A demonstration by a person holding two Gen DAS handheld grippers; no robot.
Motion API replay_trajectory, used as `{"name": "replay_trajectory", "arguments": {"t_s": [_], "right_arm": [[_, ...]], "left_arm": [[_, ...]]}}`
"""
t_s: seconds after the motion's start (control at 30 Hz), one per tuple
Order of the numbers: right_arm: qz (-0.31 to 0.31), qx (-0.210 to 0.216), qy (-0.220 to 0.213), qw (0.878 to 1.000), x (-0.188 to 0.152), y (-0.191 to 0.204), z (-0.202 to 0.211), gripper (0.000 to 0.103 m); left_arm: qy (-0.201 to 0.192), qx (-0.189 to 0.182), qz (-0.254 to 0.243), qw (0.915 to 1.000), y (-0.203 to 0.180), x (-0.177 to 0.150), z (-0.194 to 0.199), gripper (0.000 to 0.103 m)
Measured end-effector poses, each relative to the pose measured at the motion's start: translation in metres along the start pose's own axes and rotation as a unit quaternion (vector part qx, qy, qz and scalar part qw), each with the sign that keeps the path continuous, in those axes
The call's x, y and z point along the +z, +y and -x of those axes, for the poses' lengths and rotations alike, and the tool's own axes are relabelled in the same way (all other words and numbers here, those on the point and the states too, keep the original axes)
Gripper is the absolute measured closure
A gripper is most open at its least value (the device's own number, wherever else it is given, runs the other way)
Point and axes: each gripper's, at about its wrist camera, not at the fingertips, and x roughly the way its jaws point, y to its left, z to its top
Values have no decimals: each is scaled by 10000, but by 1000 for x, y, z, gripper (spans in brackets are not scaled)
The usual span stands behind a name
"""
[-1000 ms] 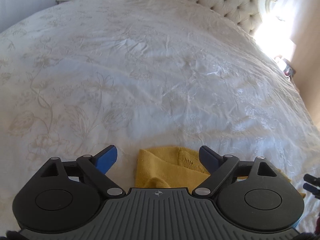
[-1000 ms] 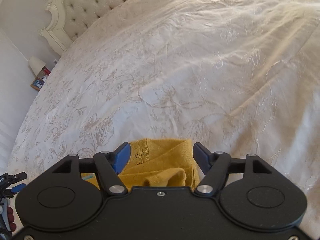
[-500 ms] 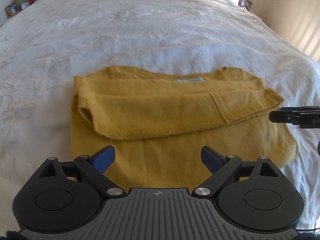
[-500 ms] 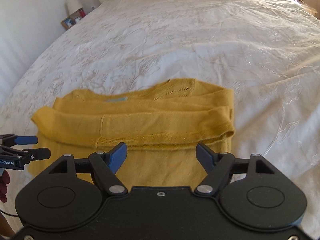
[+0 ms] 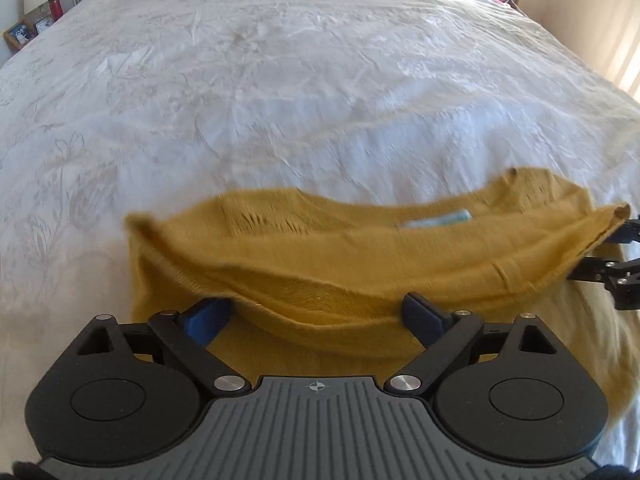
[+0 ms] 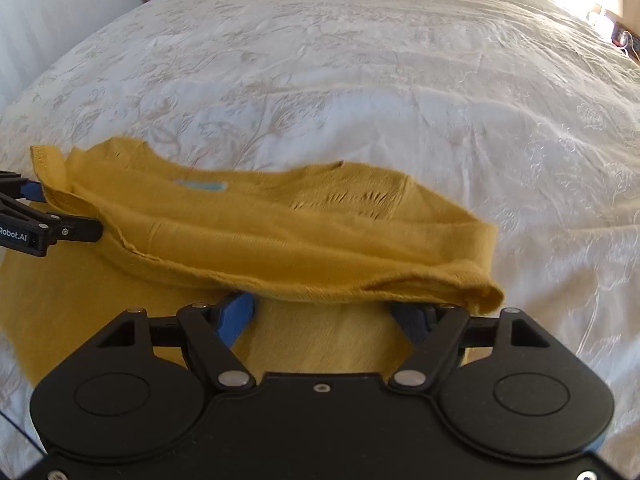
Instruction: Fold small clothes
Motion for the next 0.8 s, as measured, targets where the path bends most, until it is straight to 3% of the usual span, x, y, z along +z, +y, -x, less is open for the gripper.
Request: {"name": "replay_trajectory", "arguments": {"t_s": [0.13,0.3,0.43,0.63,0.8], "right_arm": [[-473,-238,-165,9985,25,-27,-8,25],[-949,-256,-378,9944,31,-43,6,25],[-953,-65,-377,9947,21,-35,20,25],[-562,228,-279,9978,4,-3,28,25],[-270,489,-180,9983,4,21,23,25]], "left_arm": [[-190,205,373,9989,27,36,-8,9],[-437,394,659,9961,46,52,6,9],[-488,263,577,9968,41,35,26,9],[-124,139,-153,9997,14,1,22,9],[-53,445,69,9990,26,0,7,9]]}}
